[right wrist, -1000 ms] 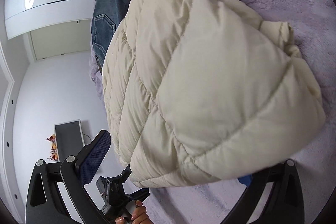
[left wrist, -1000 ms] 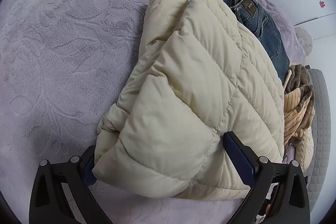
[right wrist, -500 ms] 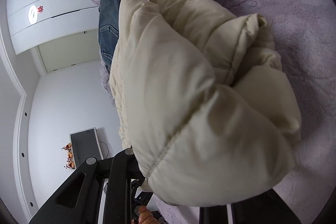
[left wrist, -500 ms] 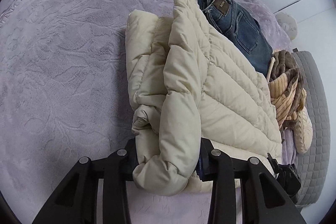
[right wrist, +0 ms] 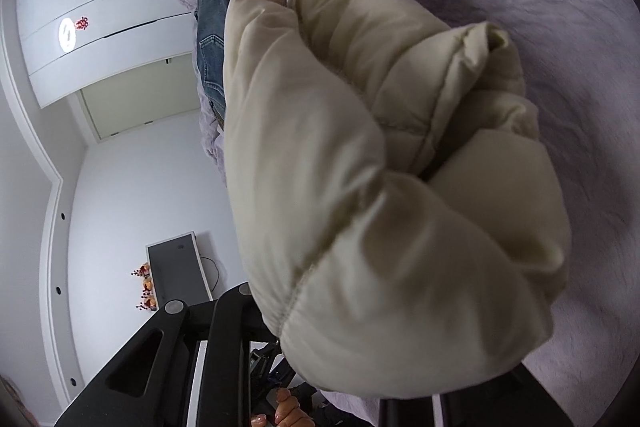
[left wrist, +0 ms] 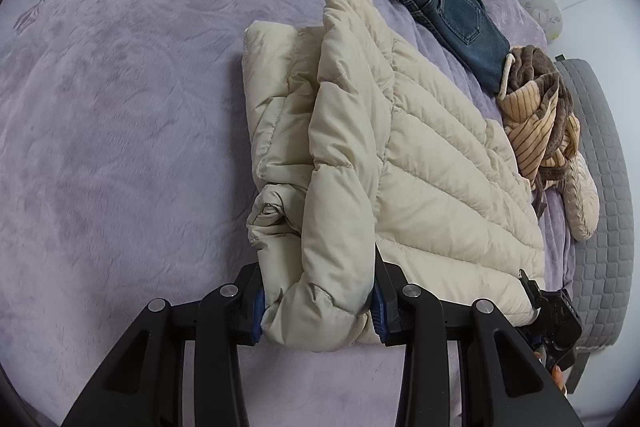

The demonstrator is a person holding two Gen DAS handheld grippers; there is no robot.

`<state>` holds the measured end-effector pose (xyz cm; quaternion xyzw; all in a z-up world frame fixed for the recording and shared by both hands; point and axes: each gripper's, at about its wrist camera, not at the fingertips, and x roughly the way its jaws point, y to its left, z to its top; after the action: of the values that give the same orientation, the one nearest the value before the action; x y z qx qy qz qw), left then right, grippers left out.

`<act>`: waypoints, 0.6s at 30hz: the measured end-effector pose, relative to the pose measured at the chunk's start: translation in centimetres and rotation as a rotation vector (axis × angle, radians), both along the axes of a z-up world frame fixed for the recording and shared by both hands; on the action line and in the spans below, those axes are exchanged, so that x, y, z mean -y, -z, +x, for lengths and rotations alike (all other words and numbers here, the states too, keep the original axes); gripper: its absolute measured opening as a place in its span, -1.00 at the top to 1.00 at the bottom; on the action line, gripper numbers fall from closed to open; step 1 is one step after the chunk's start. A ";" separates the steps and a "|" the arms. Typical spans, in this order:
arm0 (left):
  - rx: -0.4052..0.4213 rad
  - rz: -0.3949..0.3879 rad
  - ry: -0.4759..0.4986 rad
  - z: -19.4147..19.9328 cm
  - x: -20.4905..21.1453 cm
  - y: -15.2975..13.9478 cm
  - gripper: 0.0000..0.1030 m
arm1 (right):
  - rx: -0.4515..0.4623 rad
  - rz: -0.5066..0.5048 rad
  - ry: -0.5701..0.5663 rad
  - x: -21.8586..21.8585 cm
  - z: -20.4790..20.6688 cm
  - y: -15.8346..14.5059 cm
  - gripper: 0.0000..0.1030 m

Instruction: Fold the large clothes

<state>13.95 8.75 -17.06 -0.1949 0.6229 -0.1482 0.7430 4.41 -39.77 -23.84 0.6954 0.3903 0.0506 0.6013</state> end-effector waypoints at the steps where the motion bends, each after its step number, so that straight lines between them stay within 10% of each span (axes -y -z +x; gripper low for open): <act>1: -0.014 0.005 0.001 -0.7 -0.3 0.3 0.22 | -0.008 -0.004 0.000 -0.3 -0.7 0.1 0.53; 18: 0.006 0.271 0.081 -3.1 0.9 -0.5 -0.09 | -0.184 -0.116 -0.069 -1.9 -0.9 -0.6 0.02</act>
<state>10.82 7.81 -16.58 -0.0670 0.6421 -0.0932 0.7580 3.50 -37.91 -23.27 0.6474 0.4698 -0.0156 0.5999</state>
